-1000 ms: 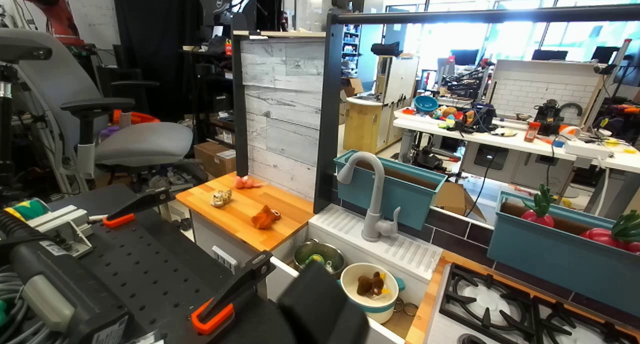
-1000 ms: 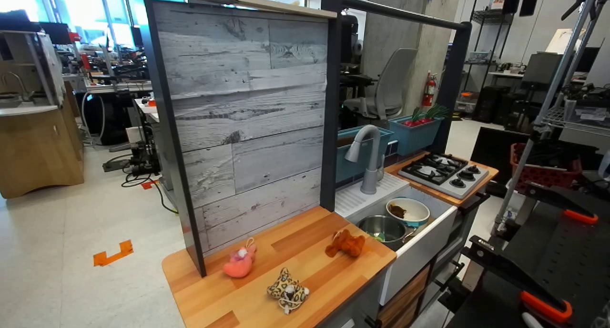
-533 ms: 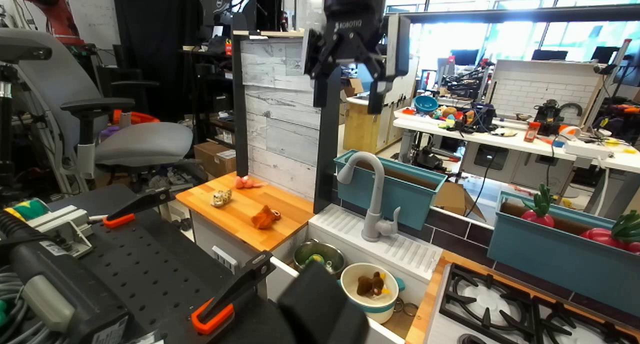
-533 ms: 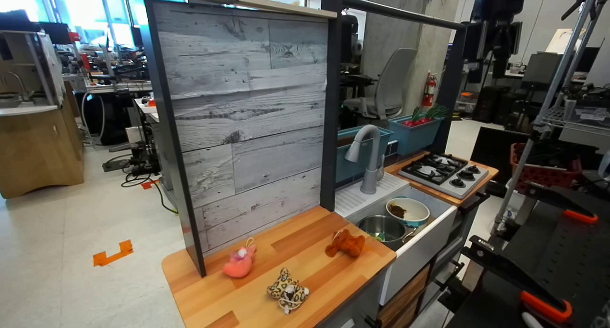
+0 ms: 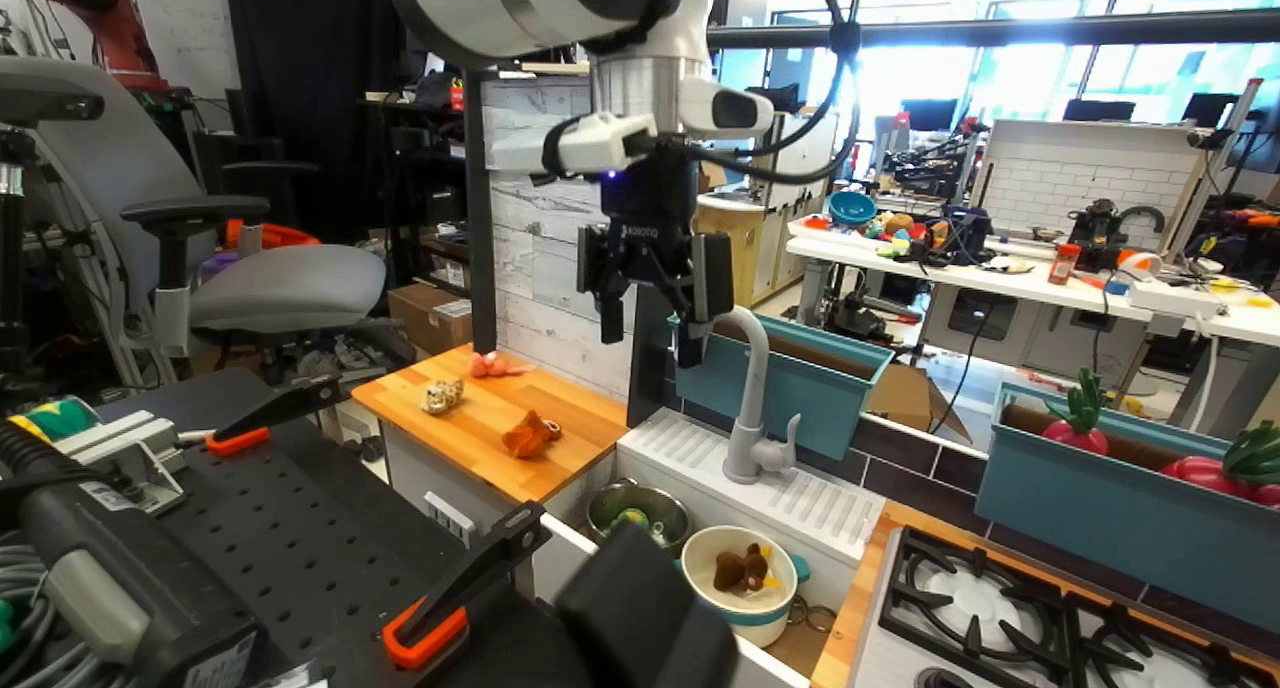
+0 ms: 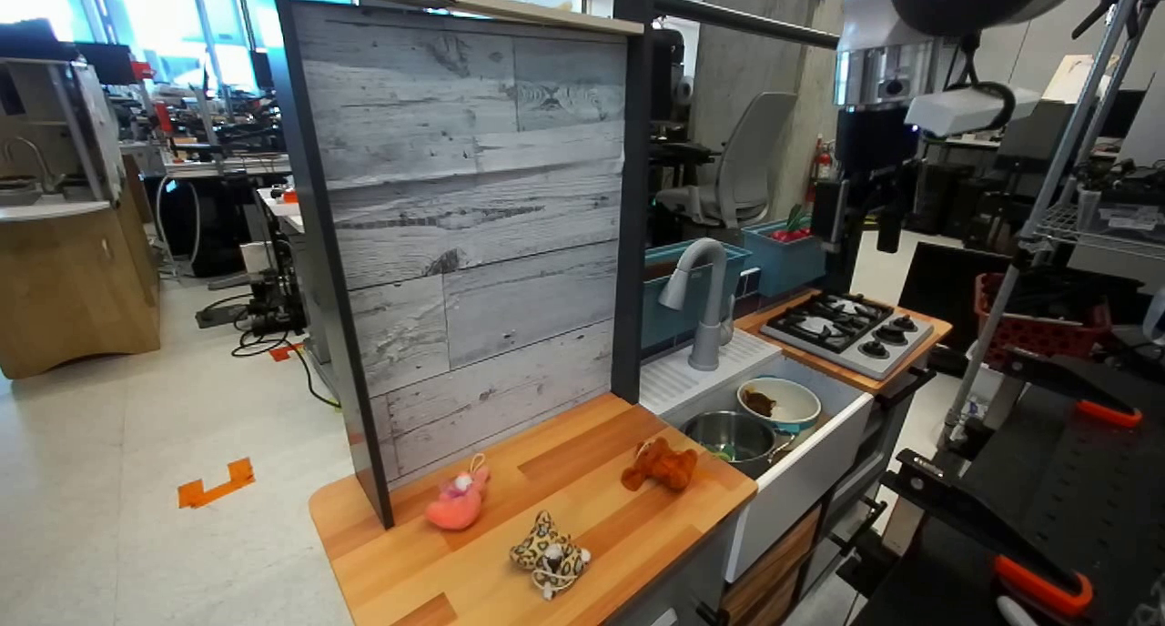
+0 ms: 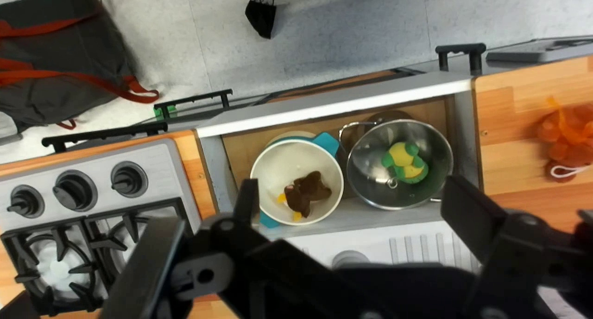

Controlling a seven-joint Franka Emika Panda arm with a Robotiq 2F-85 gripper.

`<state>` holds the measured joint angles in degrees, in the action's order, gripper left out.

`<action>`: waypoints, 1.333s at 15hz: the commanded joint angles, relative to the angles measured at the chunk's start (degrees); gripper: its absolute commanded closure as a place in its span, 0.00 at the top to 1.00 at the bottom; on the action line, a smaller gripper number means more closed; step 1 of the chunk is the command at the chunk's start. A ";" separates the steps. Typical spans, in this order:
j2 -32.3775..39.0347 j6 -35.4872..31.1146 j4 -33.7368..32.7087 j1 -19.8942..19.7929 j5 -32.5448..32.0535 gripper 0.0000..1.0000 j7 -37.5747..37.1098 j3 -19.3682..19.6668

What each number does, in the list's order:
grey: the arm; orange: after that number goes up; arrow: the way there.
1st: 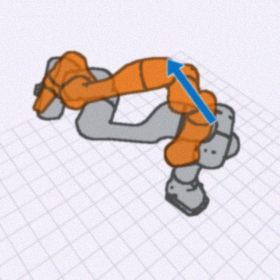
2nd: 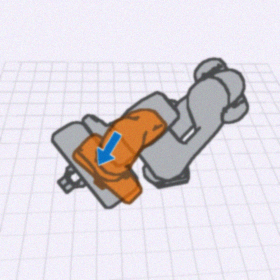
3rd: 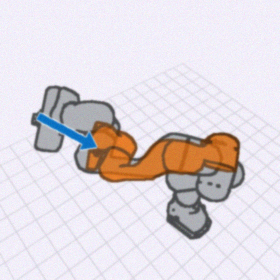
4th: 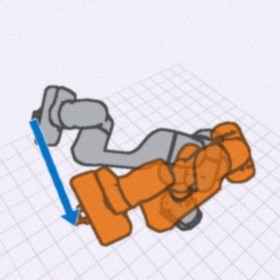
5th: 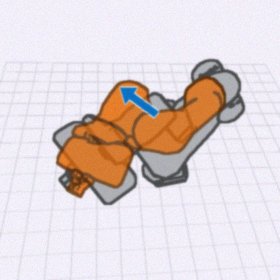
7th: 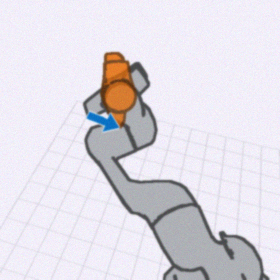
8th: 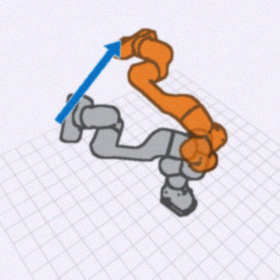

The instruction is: Slide the spout to the right

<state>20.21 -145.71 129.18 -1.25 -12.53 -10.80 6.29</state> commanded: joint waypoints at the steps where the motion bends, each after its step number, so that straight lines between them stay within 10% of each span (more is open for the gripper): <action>1: 7.34 -9.23 -1.94 4.07 -4.54 1.00 -7.40 3.33; 11: 27.72 -25.69 -18.28 11.04 2.48 1.00 -8.83 6.78; 20: 32.31 -32.94 -22.35 16.31 12.28 1.00 -10.50 7.19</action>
<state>50.79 -173.62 107.67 11.69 -3.52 -19.52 11.12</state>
